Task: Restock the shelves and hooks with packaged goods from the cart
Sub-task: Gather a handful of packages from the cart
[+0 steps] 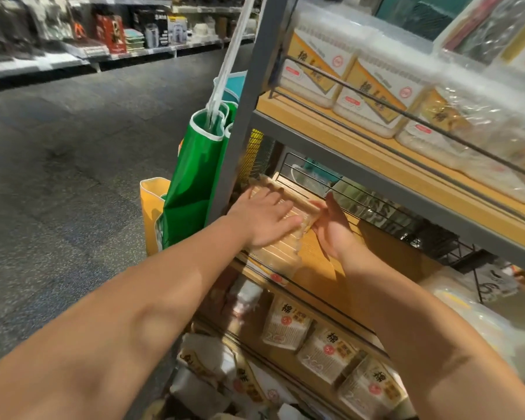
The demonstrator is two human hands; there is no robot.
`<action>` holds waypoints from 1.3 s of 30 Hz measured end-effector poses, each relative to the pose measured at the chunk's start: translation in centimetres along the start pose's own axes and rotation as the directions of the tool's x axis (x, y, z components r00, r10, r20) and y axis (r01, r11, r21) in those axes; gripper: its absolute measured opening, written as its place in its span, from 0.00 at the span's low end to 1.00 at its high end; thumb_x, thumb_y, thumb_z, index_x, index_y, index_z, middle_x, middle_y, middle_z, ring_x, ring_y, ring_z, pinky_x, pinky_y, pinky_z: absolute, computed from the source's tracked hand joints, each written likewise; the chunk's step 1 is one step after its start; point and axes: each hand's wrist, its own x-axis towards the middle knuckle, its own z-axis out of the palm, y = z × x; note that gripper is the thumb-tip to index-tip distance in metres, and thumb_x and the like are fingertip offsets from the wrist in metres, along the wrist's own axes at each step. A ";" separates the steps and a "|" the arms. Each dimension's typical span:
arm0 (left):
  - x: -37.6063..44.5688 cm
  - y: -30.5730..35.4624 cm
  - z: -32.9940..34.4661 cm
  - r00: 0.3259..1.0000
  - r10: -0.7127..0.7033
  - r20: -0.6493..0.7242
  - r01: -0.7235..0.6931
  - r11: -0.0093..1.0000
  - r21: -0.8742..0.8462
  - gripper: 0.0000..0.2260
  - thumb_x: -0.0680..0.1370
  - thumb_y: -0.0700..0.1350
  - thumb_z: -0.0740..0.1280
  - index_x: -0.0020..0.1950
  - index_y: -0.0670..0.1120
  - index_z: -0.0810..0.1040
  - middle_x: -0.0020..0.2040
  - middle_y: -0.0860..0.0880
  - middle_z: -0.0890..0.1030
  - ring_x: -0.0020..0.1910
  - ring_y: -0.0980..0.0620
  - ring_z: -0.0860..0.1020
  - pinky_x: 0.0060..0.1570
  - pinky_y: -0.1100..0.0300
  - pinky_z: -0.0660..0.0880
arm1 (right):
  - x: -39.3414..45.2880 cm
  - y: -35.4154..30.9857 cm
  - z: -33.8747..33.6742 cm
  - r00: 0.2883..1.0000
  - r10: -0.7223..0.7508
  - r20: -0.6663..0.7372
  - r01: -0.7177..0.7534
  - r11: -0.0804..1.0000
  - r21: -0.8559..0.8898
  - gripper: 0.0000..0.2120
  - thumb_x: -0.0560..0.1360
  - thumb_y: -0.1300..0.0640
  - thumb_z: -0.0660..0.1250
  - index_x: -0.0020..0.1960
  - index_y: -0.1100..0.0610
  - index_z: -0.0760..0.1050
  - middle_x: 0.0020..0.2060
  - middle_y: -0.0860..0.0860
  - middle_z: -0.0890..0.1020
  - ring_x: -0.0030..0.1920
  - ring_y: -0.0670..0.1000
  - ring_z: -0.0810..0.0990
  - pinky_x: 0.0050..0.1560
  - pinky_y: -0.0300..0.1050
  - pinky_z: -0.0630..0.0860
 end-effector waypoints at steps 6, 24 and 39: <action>-4.1 0.5 0.5 0.999 0.027 -0.040 -0.024 0.997 0.069 0.33 0.78 0.68 0.39 0.80 0.54 0.49 0.81 0.49 0.47 0.79 0.49 0.42 0.76 0.42 0.39 | -0.3 -0.4 1.6 0.996 0.021 -0.083 -0.026 0.998 -0.050 0.24 0.78 0.33 0.55 0.51 0.50 0.79 0.54 0.56 0.81 0.58 0.59 0.78 0.64 0.58 0.71; -1.6 0.1 1.3 0.996 -0.001 -0.094 0.009 0.996 0.091 0.31 0.80 0.66 0.42 0.80 0.54 0.51 0.81 0.47 0.51 0.79 0.47 0.46 0.76 0.46 0.42 | 0.2 -0.6 2.6 0.992 0.072 -0.103 -0.075 0.997 -0.029 0.43 0.68 0.23 0.50 0.76 0.46 0.62 0.70 0.54 0.71 0.69 0.58 0.70 0.73 0.59 0.59; -2.4 -0.4 0.1 0.998 0.040 -0.048 -0.036 0.997 0.071 0.31 0.80 0.66 0.41 0.81 0.54 0.49 0.81 0.48 0.50 0.79 0.48 0.45 0.76 0.46 0.43 | -1.7 -0.2 1.5 0.986 0.011 -0.169 0.030 0.971 0.239 0.33 0.79 0.34 0.49 0.74 0.54 0.65 0.69 0.56 0.73 0.69 0.57 0.72 0.74 0.57 0.62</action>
